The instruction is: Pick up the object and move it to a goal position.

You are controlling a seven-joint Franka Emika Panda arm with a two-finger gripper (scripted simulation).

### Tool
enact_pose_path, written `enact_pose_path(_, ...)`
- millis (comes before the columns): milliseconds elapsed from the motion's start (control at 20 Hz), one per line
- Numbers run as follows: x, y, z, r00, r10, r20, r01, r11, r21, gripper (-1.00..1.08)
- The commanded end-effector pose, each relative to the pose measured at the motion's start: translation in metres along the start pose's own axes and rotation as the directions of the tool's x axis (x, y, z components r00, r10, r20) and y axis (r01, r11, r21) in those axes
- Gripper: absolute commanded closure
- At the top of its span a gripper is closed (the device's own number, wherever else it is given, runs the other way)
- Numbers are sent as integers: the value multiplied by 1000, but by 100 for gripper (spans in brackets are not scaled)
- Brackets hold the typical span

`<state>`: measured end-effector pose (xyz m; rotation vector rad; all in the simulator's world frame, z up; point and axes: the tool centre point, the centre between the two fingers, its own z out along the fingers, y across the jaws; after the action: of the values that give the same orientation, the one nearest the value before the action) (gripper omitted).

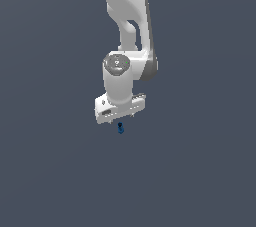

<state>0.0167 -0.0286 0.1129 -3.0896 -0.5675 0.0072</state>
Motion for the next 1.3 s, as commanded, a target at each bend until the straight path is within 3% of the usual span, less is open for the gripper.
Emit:
enact_pose_path(0, 2, 3, 7, 999, -46, -2, 46, 999, -1, -92)
enact_pose_path(750, 5, 9, 23, 992, -124, -4, 124, 992, -1, -92)
enact_pose_path(1250, 4, 9, 67, 992, -127, -4, 127, 992, -2, -92)
